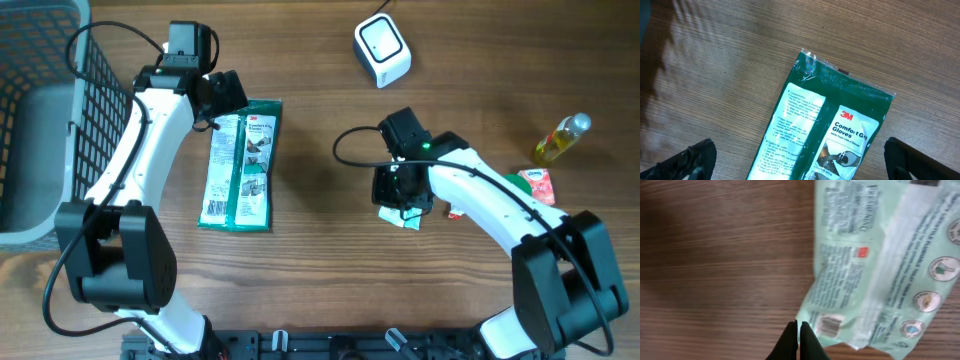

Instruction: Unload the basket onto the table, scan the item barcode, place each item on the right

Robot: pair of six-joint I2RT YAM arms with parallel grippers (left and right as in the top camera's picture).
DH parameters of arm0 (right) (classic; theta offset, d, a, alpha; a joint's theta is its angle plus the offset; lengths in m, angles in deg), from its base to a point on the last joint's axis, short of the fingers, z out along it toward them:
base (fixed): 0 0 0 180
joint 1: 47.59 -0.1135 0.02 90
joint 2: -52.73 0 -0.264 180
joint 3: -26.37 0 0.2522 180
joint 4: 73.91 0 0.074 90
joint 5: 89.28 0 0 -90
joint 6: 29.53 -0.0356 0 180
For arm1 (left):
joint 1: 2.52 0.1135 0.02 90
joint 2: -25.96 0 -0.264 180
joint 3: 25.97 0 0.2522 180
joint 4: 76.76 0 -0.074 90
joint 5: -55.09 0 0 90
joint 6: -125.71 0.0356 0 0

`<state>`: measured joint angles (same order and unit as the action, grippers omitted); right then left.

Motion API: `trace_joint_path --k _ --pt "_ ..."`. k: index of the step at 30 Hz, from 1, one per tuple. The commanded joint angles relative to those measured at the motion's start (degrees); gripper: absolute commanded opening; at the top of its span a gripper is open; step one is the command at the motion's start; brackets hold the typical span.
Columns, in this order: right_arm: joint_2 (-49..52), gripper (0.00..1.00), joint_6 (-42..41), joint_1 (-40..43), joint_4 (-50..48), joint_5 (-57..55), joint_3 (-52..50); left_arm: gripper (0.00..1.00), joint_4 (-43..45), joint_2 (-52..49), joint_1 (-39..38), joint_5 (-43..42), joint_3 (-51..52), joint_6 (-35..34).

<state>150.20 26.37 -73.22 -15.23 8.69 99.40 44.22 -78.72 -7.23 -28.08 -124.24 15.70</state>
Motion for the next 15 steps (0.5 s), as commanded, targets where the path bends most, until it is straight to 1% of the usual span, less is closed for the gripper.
trace_joint_path --k 1,4,12,15 --pt "1.1 0.04 -2.1 -0.1 -0.9 -4.1 -1.2 1.0 0.0 0.1 0.1 0.5 -0.3 0.3" --pt "1.3 0.04 -1.9 0.0 -1.1 -4.4 -1.3 1.0 0.0 0.1 0.1 0.5 -0.3 0.3" --pt "1.4 0.04 -1.9 0.0 0.6 -10.2 -1.3 1.0 0.0 0.1 0.1 0.5 -0.3 0.3" --pt "1.4 0.04 -2.0 0.2 1.0 -10.1 -1.3 1.0 0.0 0.1 0.1 0.5 -0.3 0.3"
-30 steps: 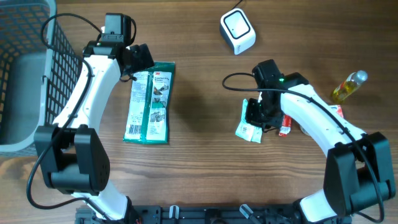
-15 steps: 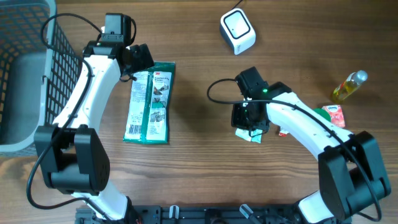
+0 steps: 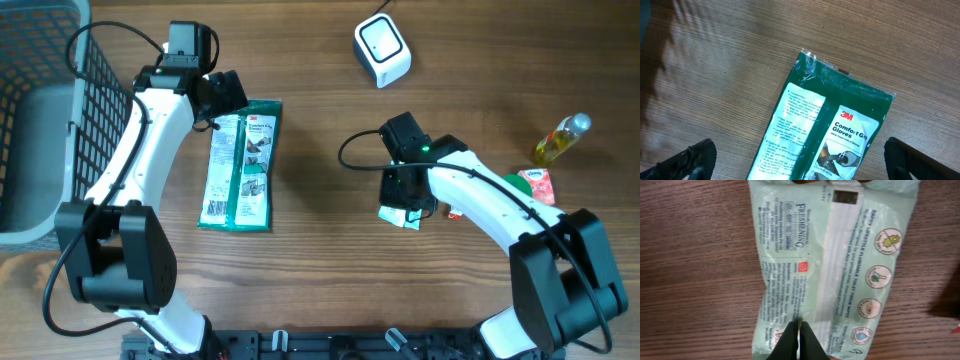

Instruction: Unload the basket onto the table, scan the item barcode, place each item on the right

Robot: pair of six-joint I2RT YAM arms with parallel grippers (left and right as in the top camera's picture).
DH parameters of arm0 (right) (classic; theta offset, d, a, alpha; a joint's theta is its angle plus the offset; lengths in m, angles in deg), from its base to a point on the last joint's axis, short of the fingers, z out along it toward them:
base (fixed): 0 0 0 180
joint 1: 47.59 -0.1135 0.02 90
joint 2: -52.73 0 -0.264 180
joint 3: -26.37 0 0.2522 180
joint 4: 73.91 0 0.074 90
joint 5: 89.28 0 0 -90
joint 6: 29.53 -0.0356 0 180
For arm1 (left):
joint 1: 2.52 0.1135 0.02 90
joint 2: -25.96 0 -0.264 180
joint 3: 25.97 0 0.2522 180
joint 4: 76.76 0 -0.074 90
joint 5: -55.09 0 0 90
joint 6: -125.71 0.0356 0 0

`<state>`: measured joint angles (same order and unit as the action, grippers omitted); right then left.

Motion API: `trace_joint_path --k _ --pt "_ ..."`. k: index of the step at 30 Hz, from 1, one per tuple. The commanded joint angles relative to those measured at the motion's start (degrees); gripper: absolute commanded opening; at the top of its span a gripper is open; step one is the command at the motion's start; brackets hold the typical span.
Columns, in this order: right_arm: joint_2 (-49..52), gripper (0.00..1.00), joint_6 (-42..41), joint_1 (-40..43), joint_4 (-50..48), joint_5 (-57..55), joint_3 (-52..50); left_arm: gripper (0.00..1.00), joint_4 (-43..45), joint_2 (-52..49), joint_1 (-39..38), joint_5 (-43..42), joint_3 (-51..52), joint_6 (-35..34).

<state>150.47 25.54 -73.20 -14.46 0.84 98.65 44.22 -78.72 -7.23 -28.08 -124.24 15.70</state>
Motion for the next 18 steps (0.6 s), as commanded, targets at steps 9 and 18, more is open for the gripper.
trace_joint_path --k 9,18 --pt "1.3 0.05 -2.5 0.1 -1.0 -1.8 -2.0 1.0 0.0 0.1 0.1 0.5 -0.3 0.3" --pt "1.3 0.04 -0.9 4.9 -3.1 -5.9 -3.9 1.0 0.0 0.1 0.1 0.5 -0.3 0.3"
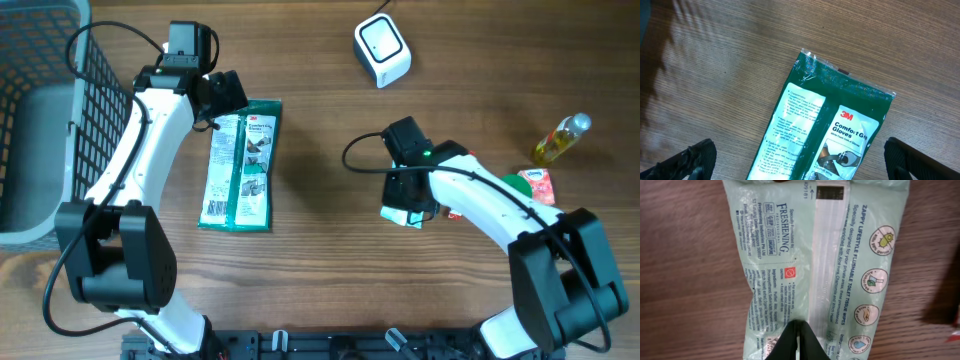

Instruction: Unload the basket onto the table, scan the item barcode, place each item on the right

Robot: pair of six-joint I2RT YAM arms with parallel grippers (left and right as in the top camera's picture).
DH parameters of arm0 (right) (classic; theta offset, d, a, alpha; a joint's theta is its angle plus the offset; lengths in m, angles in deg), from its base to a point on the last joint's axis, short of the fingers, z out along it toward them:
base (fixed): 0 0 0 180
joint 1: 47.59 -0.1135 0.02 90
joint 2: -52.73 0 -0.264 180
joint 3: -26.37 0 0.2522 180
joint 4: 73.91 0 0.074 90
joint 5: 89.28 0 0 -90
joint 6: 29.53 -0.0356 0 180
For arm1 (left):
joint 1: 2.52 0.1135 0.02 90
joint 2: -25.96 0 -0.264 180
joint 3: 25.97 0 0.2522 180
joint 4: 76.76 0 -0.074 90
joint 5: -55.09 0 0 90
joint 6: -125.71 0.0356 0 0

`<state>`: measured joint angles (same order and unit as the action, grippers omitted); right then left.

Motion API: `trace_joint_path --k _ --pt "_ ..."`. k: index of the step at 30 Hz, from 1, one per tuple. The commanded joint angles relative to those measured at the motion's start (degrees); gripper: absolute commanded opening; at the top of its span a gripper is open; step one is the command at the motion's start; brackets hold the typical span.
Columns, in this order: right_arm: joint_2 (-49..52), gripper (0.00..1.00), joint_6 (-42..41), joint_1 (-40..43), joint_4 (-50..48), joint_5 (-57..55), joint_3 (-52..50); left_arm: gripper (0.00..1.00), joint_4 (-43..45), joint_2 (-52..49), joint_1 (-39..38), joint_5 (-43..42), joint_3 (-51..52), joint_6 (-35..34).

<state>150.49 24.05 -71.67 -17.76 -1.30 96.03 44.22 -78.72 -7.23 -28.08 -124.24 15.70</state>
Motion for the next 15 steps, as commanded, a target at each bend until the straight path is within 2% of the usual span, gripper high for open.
trace_joint_path --k 1,5,11,13,15 --pt "1.3 0.04 1.4 4.2 0.2 -4.1 -1.3 1.0 0.0 0.1 0.1 0.5 -0.3 0.3" --pt "1.3 0.04 9.2 8.0 -3.8 -4.7 -1.3 1.0 0.0 0.1 0.1 0.5 -0.3 0.3" --pt "1.3 0.05 13.8 12.6 -4.8 -5.0 0.0 1.0 0.0 0.1 0.1 0.5 -0.3 0.3" --pt "1.2 0.06 15.7 13.8 -0.9 -2.8 5.2 1.0 0.0 0.1 0.1 0.5 -0.3 0.3" --pt "1.2 0.13 15.6 13.7 3.5 -0.2 9.8 1.0 0.0 0.1 0.1 0.5 -0.3 0.3"
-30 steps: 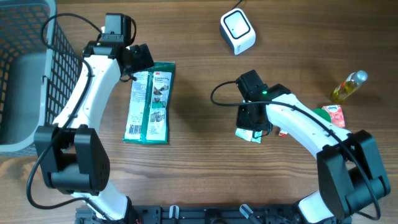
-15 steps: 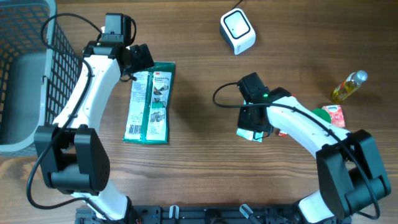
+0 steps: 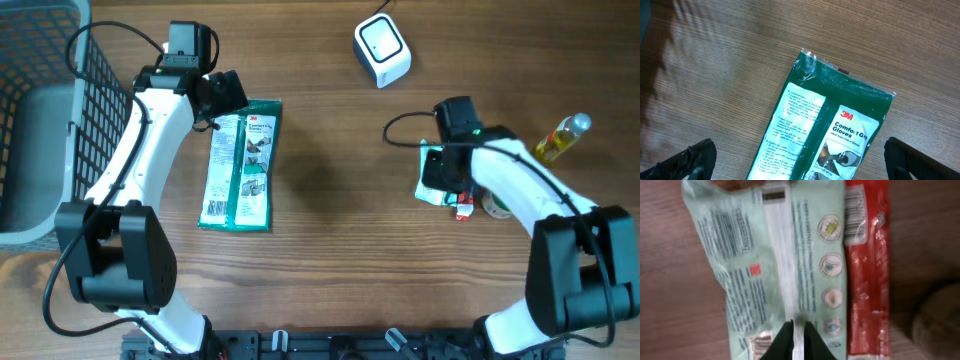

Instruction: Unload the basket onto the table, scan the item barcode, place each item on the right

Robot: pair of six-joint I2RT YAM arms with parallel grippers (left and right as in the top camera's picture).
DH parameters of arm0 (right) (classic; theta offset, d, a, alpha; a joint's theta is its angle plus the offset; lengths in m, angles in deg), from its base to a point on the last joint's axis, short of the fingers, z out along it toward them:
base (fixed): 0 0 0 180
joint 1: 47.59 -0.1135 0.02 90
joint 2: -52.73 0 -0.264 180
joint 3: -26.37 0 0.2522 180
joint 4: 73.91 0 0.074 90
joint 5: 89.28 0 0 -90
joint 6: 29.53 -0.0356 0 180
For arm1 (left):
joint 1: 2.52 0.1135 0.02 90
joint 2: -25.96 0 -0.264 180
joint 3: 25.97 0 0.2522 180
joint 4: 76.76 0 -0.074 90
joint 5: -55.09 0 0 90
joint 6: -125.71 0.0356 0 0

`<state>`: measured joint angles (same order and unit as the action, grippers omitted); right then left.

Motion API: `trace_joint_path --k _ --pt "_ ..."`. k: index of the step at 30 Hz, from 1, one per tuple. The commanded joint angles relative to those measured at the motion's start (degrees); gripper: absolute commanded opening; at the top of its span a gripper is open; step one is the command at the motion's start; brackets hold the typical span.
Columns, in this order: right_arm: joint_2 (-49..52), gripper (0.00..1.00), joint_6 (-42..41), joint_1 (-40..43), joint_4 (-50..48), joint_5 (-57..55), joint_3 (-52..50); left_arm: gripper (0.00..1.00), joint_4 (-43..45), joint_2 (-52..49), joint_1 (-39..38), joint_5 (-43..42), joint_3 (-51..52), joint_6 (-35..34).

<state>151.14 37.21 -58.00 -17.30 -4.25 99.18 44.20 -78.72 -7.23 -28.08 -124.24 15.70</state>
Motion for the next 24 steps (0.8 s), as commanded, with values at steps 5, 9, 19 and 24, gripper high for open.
trace_joint_path --k 5,9,19,24 --pt "0.3 0.18 2.3 -2.4 6.4 18.9 12.0 1.0 0.0 0.1 0.1 0.5 -0.3 0.3" --pt "0.4 0.28 1.1 -9.2 3.1 25.0 11.7 1.0 0.0 0.1 0.1 0.5 -0.3 0.3" --pt "0.8 1.0 -14.3 -23.8 -11.5 22.7 8.6 1.0 0.0 0.1 0.1 0.5 -0.3 0.3" --pt "0.8 1.0 -15.9 -24.7 -12.0 17.4 7.7 1.0 0.0 0.1 0.1 0.5 -0.3 0.3"
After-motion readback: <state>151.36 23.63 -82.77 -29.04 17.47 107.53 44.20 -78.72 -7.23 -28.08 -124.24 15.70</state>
